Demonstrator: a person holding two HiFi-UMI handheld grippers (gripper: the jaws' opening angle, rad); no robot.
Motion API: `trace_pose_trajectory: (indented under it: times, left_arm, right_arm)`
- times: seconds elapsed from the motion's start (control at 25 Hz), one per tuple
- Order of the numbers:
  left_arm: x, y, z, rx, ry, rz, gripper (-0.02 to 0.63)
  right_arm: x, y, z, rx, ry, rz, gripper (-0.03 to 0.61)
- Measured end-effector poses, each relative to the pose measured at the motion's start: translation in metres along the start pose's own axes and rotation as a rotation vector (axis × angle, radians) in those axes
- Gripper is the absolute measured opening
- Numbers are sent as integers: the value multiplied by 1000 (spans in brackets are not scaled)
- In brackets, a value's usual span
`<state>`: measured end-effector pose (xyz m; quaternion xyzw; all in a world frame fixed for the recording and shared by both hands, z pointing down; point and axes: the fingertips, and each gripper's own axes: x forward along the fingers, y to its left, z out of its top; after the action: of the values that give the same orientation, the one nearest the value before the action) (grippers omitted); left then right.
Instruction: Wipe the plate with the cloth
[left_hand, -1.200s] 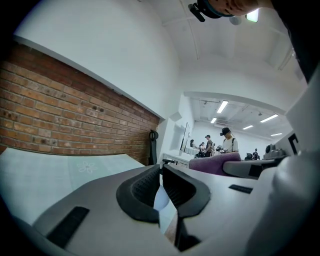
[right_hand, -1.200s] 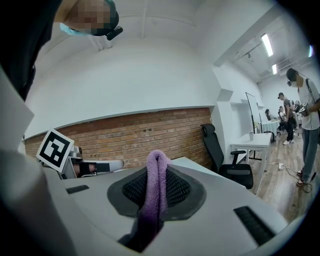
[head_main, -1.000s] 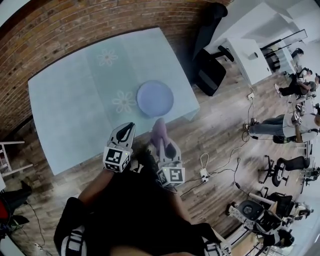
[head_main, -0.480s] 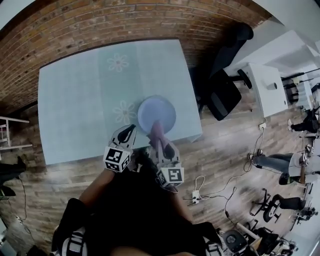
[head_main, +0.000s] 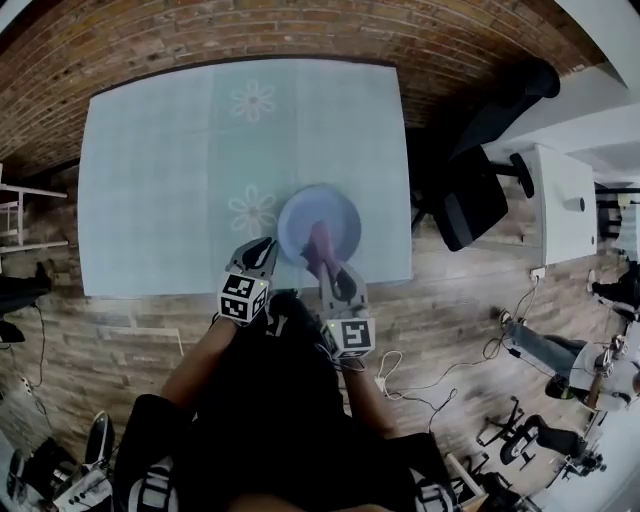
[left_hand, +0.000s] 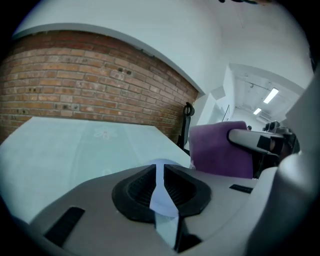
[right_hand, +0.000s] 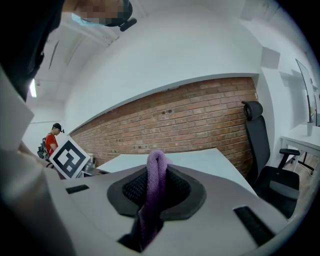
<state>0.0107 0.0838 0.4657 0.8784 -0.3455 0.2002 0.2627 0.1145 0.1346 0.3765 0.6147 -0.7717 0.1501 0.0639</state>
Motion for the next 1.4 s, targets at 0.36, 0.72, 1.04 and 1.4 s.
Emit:
trace_pose_trajectory:
  times: [0.36,0.72,1.04,1.4]
  left_arm:
    - [65,46,-58,-151,205,2,49]
    - [105,60,-104,-244,350,-29,143]
    - [133,59,-119,-302,392,-48,143]
    - [137,71,-118,-325,388,-38,80]
  right_arm:
    - [59,-4,-25,-1,44,23,66]
    - [88,-12,-45,-14,56,81,66]
    - [102,-9,-70,-26,84,193,66]
    - [123,-5,-109,-82,205,411,66]
